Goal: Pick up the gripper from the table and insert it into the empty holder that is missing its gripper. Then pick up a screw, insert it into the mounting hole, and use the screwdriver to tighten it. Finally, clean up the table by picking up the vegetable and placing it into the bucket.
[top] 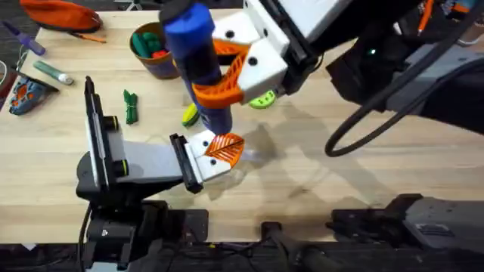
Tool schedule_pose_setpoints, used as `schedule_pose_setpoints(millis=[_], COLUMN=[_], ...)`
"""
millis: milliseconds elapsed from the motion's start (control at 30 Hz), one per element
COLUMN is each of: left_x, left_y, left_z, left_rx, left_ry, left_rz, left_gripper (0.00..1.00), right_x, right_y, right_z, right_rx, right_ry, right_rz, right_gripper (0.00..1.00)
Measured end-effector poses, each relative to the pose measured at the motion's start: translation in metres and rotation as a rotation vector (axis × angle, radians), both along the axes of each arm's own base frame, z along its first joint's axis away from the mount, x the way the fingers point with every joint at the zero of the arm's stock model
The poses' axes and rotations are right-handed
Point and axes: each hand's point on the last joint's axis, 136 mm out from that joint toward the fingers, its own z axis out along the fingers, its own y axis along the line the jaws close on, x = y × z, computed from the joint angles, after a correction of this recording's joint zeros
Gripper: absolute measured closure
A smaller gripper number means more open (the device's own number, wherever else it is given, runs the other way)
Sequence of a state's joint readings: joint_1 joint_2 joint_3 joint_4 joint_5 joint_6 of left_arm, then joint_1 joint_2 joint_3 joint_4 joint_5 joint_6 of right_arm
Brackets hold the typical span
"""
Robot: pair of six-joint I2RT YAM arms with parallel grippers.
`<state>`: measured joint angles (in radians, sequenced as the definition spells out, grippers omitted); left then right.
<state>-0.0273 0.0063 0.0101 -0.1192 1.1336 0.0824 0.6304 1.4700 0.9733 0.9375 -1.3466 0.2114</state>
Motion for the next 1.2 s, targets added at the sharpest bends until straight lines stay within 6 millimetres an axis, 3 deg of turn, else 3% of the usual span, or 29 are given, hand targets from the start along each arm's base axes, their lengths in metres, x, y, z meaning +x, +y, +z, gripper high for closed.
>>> schedule_pose_setpoints(millis=[133,367,700,1200], left_x=[0.000,0.000,0.000,0.000], left_y=[0.000,0.000,0.000,0.000], left_z=[0.000,0.000,0.000,0.000], left_rx=[0.000,0.000,0.000,0.000], left_ry=[0.000,0.000,0.000,0.000], left_rz=[0.000,0.000,0.000,0.000], left_gripper=[0.992,0.992,0.992,0.992], right_x=[-0.002,-0.010,-0.016,-0.023], right_y=[-0.007,-0.018,-0.008,0.000], right_z=[-0.004,0.018,0.017,0.019], right_rx=[0.036,0.140,0.099,0.142], right_ry=[-0.029,-0.041,0.101,0.064], right_rz=[-0.013,-0.046,-0.031,-0.030], right_gripper=[0.978,0.978,0.978,0.978])
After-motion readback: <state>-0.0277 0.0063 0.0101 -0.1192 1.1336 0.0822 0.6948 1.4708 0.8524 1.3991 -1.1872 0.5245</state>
